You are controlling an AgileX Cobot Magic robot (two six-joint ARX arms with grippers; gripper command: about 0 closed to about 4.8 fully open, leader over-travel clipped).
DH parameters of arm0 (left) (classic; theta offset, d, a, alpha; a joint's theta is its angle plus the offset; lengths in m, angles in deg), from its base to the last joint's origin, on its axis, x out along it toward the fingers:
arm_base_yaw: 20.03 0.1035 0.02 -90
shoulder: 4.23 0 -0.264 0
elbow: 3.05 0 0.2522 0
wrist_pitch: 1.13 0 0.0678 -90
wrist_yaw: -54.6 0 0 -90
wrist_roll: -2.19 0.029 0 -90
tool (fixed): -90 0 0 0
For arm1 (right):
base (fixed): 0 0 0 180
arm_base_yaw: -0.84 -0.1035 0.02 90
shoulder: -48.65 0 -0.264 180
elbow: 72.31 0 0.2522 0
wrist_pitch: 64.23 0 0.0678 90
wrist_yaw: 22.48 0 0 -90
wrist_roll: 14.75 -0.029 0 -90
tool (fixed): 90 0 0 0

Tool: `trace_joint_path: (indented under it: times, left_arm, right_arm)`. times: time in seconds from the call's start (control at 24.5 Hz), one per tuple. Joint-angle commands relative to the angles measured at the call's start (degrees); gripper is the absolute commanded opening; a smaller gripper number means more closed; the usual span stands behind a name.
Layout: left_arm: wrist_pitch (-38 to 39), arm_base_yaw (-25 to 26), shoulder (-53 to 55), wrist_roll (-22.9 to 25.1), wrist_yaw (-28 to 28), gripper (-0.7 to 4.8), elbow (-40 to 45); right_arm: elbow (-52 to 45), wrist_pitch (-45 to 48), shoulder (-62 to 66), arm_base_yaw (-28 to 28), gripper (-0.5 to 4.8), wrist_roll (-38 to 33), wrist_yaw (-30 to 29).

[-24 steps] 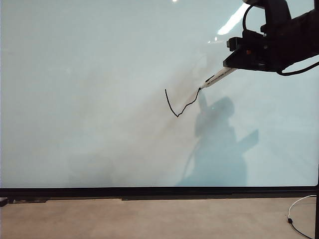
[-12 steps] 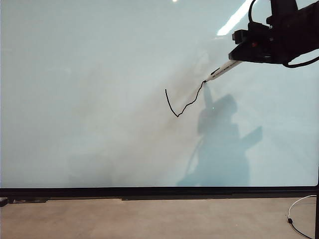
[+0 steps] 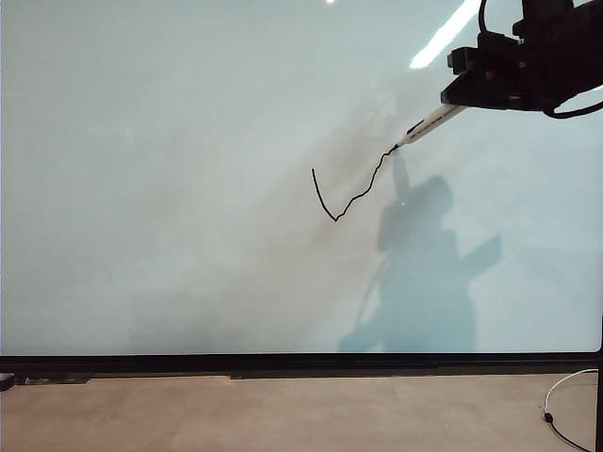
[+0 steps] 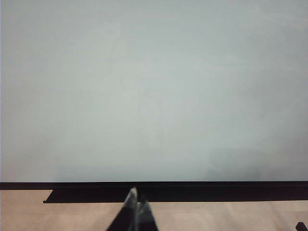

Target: Pick up the pen on the shelf to the right of the whiteboard and draw a check mark.

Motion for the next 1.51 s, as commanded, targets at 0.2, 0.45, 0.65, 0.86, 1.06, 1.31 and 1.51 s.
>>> trace_joint_path:
  times: [0.2,0.45,0.65,0.86,1.06,1.31,1.51]
  left_arm:
    - [-0.74,0.0,0.02,0.24,0.0,-0.04,-0.15]
    - [-0.72,0.0,0.02,0.24,0.02,-0.04,-0.15]
    - [-0.72,0.0,0.02,0.24,0.0,-0.05,-0.17]
    - [-0.74,0.0,0.02,0.24,0.02,-0.05,-0.17]
    - [-0.72,0.0,0.02,0.24,0.02,-0.04,-0.17]
    - [-0.72,0.0,0.02,0.24,0.0,-0.04,-0.17]
    - [-0.72,0.0,0.02,0.24,0.0,-0.04,-0.17]
  right_arm:
    - [0.24,1.07,-1.64,0.66,-0.03,0.85,0.72]
    - [0.24,1.01,-2.38,0.66,-0.03,0.94,0.7]
    - [-0.11,0.55,-2.78,0.63,-0.03,0.83,0.68]
    - [-2.95,0.59,-6.36,0.26,-0.05,0.83,1.33]
    - [-6.88,0.5,-11.52,0.31,-0.05,0.87,3.43]
    - [-12.0,-3.74,-20.41,0.42,-0.05,1.05,4.74]
    - [-14.97,-5.44,-26.51,0.39,-0.04,1.9,4.57]
